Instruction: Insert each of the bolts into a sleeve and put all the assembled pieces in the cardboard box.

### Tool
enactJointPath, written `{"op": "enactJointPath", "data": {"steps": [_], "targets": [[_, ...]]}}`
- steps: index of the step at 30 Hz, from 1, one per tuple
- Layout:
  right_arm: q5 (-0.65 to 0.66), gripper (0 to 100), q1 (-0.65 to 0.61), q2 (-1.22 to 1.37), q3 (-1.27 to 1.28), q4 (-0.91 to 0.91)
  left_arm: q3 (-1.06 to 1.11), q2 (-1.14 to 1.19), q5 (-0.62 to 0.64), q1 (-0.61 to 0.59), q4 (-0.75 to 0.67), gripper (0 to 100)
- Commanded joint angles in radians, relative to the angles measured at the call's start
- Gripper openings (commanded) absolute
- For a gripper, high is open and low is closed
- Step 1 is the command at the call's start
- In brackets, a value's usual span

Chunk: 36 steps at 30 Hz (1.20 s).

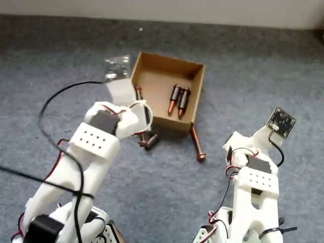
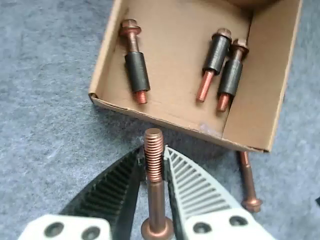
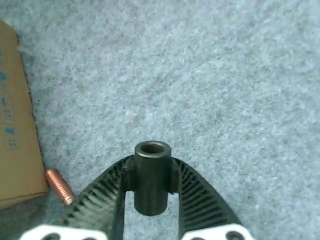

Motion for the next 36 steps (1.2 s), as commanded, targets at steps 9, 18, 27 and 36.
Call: {"op": "enactJointPath", "data": {"steps": [9,18,27,36], "targets": [[-0.002,0.5,0.005,-0.03,-0.012,-0.022,0.397,-0.328,0.446,-0.085,-0.232,1],[-0.002,0.6,0.005,-0.03,-0.012,-0.022,0.573,-0.513,0.413,-0.076,-0.371,16],[-0.002,0.6,0.005,-0.03,-0.012,-0.022,0.607,-0.688,0.308,-0.081,-0.272,22],[-0.002,0.6,0.005,-0.031,-0.012,-0.022,0.613,-0.886,-0.321,-0.091,-0.186,2]]}}
